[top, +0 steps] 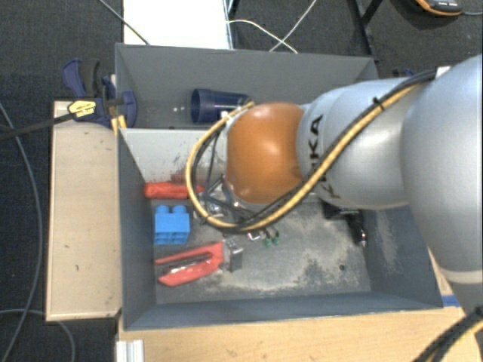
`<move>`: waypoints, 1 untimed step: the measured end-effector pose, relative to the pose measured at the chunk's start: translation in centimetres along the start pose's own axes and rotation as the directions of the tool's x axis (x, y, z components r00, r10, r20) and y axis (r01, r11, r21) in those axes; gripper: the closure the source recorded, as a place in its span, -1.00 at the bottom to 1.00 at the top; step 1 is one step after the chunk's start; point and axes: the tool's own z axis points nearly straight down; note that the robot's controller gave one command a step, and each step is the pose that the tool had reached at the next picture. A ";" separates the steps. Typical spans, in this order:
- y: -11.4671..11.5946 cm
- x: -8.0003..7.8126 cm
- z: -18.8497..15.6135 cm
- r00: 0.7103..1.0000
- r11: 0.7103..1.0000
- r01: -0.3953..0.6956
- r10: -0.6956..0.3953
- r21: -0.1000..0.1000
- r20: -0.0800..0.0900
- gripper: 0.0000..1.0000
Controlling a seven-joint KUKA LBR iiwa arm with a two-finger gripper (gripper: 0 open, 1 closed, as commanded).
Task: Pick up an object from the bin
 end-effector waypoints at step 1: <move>0.5 0.1 6.4 1.000 1.000 -0.026 0.026 -0.003 0.002 -1.00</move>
Offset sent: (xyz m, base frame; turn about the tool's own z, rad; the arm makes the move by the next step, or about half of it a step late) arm -0.0092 0.0103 -0.0648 -0.1812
